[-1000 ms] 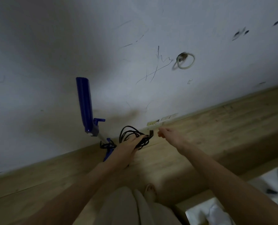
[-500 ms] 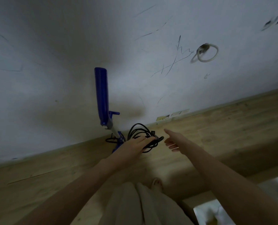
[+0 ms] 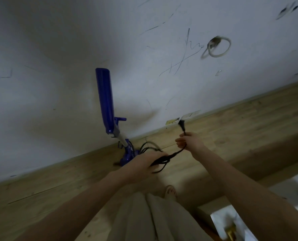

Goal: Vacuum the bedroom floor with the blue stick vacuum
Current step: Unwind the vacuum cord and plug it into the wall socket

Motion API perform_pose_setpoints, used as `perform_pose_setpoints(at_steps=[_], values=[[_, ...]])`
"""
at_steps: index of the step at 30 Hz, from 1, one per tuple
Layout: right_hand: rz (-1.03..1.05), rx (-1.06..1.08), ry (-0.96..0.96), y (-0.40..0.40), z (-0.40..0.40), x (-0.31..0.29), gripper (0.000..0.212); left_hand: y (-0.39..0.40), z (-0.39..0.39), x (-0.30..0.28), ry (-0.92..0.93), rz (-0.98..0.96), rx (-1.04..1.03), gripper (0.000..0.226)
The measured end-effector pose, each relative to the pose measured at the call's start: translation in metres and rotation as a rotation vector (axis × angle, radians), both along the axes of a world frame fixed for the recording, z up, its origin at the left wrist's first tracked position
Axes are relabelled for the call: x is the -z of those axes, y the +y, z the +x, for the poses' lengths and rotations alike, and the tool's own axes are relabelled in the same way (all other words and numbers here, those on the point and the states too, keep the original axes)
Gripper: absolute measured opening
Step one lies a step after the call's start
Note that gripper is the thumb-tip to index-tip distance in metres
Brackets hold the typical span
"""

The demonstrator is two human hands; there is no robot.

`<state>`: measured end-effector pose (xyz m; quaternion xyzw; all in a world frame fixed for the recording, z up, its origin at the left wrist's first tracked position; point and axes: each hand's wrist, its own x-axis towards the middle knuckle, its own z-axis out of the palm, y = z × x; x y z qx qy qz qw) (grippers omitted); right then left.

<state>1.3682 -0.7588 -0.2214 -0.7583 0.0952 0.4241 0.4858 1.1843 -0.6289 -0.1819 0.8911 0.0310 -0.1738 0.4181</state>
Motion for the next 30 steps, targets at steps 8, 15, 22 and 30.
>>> perform_pose_setpoints(at_steps=[8,15,22,30], values=[[0.248,0.075,-0.017,-0.021,0.054,0.004,0.021,-0.033,0.043,0.099,0.353,-0.073,-0.101,0.014],[0.136,0.059,-0.028,-0.059,0.134,0.1,0.022,-0.07,0.142,0.203,0.413,0.188,-0.066,0.032],[0.031,-0.073,-0.135,-0.086,0.183,0.189,0.021,-0.071,0.181,0.282,0.47,0.326,0.121,0.028],[-0.22,-0.152,-0.445,-0.125,0.187,0.275,0.023,-0.034,0.152,0.36,0.157,0.367,0.122,0.026]])
